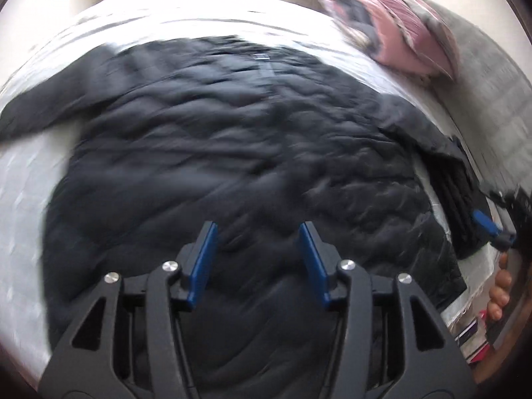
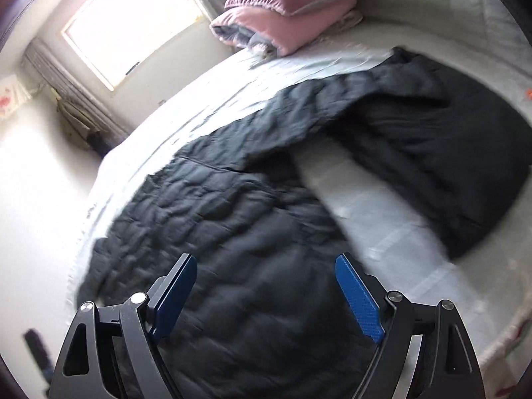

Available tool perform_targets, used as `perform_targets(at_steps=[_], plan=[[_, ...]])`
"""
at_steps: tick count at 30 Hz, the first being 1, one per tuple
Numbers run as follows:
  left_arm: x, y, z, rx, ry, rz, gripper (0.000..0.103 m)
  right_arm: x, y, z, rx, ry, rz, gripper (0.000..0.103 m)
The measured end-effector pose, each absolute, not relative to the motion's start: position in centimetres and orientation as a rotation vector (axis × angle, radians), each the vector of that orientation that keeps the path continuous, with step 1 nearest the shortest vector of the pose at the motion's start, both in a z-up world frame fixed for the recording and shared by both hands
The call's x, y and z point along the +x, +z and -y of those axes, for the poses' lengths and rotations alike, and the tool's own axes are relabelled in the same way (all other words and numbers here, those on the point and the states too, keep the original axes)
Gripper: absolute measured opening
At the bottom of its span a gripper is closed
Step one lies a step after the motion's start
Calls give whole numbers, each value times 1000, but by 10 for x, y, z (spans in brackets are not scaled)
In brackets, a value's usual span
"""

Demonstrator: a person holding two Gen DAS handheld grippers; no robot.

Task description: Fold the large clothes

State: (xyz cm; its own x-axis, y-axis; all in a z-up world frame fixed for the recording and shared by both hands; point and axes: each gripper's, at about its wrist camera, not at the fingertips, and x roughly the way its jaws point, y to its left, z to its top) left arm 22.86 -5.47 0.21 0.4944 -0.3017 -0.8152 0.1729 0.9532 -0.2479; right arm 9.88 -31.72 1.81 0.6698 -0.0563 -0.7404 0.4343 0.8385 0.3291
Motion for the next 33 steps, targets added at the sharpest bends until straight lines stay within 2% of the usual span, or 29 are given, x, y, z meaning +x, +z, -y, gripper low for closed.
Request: perform_targets(at_steps=[4,6,8,13,17,19,20,21,26,30,33], plan=[[283,1,113,-36,-371,-1011,54,128,-3,322,538,-246,-769,87],[310,-3,132,-11,-437,-1023,66,128,-31,331,583,-247,-797,87],[343,-14,153,-11,-515,-1059,70,125,-57,346,649,-291,-902,87],[385,-57,163,-79,-483,-1228,70,104,-49,374,748,-334,-802,87],[379,-68,152,-191,-529,-1204,69,102,-54,377,812,-284,-810,87],[373,-69,152,-276,-594,-1189,63,103,-56,377,845,-247,-807,87],[369,-69,151,-312,-623,-1192,51,103,-56,375,850,-237,-802,87],[366,-68,151,-353,-649,-1197,44,103,-55,373,849,-229,-798,86],[340,-53,155,-383,-740,-1131,37,107,-59,369,869,-217,-805,87],[315,-37,154,-347,-847,-1061,37,102,-60,376,894,-234,-782,87],[292,-38,156,-270,-883,-1101,38,97,-59,381,914,-248,-764,87]])
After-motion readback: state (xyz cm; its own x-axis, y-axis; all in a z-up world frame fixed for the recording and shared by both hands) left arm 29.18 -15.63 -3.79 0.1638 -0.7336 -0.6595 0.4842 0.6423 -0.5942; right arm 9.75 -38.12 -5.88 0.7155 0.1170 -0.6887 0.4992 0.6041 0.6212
